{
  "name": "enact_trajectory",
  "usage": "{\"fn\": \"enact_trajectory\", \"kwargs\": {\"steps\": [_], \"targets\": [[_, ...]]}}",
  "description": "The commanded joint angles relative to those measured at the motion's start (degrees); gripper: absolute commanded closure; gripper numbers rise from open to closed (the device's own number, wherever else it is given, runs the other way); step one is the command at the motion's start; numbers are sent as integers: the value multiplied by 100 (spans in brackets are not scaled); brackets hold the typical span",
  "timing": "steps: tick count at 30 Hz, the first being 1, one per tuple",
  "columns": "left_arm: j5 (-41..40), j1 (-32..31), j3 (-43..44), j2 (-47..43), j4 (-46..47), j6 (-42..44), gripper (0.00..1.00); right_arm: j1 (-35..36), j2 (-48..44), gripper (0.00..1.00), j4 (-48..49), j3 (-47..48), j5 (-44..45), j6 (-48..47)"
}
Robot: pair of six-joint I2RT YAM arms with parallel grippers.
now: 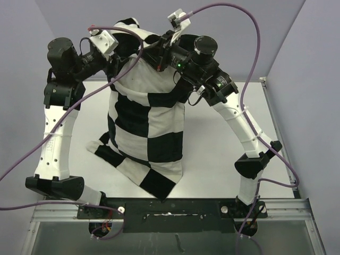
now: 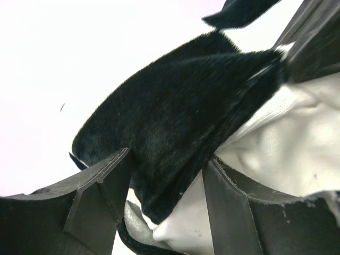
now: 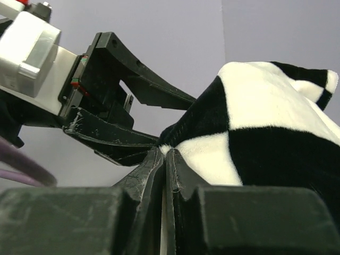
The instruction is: Remove the pillowcase from the pillow
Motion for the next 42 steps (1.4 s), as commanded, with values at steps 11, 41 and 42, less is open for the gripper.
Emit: {"fn": "enact_trajectory", "kwargs": {"steps": [11,41,42], "targets": [[-2455,-677,-1032,-389,3301,870,49,319,-115,100,208,192,-360,-88],[-2188,-590,352,-579,1847,-1024,100,26,-3669,4,734,-6084,1921,-325],[-2126,-594,424,-552,1741,-1100,100,57,-3664,0,877,-6435,1838,-357]]}}
